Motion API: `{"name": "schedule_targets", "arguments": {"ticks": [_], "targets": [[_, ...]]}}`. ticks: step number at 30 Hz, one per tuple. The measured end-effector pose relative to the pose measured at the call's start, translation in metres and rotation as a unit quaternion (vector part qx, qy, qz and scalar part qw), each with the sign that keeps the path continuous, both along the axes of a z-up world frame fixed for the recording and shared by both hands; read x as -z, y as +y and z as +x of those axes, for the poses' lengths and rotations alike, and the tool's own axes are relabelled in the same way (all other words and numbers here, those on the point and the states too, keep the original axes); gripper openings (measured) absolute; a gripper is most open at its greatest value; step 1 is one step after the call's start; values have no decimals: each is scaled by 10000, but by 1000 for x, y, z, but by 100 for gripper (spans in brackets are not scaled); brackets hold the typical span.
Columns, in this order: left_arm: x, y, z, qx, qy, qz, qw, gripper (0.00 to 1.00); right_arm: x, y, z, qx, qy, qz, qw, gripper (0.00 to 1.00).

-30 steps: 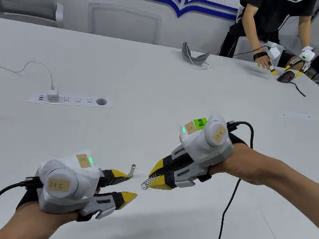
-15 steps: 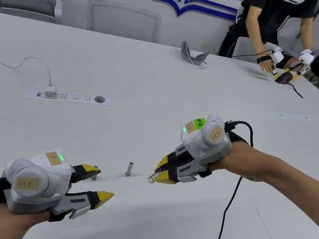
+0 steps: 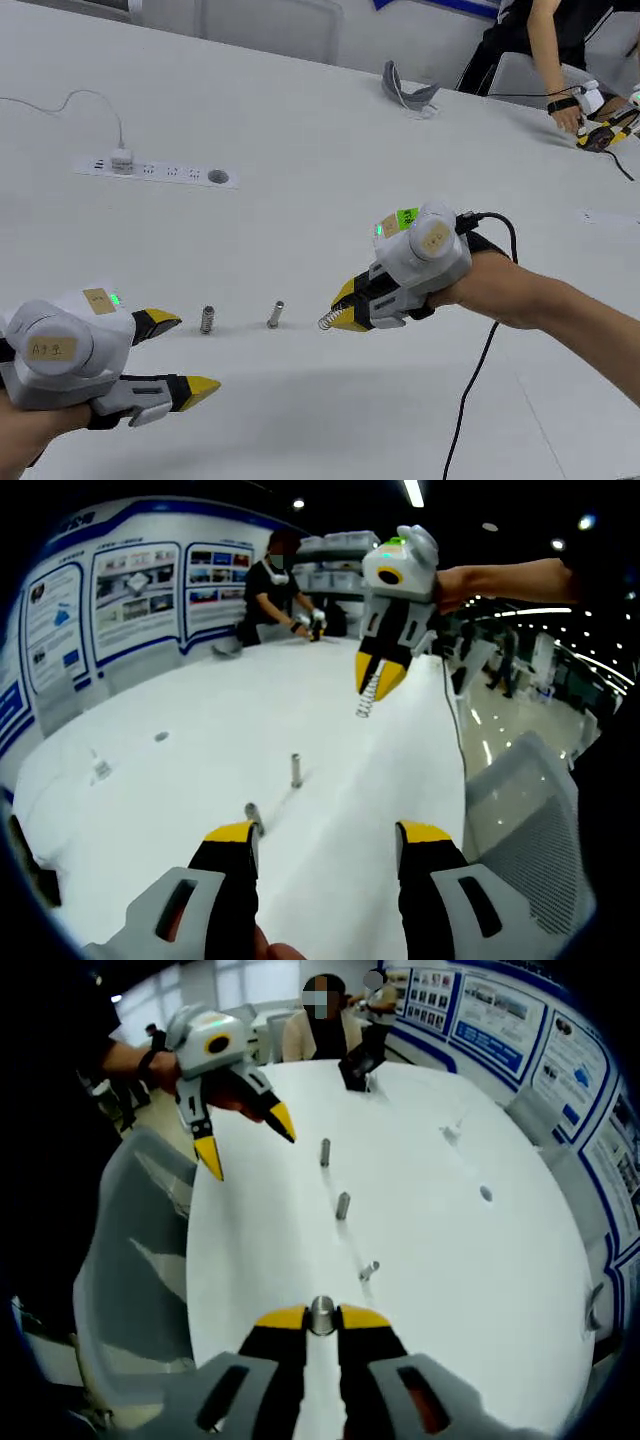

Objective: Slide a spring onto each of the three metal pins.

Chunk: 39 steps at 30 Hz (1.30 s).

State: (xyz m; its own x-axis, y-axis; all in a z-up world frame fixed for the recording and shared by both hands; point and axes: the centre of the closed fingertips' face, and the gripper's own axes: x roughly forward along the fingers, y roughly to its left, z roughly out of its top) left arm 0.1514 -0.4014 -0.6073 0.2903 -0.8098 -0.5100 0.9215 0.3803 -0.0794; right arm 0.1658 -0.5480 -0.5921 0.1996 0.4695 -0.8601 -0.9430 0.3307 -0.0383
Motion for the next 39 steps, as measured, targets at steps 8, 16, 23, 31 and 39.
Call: {"name": "schedule_targets", "arguments": {"ticks": [8, 16, 23, 31, 39], "targets": [[2, 17, -1, -239, 71, 103, 9996, 69, 3, -2, 14, 50, -68, -18, 10000, 12], [3, 33, 0, -496, 104, 126, 9986, 74, 14, -2, 28, 76, -78, -123, 9999, 12], [6, 48, -2, -611, 134, 214, 9978, 80, 23, 5, 37, -42, -79, -284, 9996, 13], [8, 68, -2, -931, 217, 205, 9952, 84, 35, 14, 51, -62, -52, -292, 9995, 13], [9, 78, -3, -1110, 289, 167, 9933, 85, 48, 19, 59, -178, -48, -401, 9990, 13]]}}
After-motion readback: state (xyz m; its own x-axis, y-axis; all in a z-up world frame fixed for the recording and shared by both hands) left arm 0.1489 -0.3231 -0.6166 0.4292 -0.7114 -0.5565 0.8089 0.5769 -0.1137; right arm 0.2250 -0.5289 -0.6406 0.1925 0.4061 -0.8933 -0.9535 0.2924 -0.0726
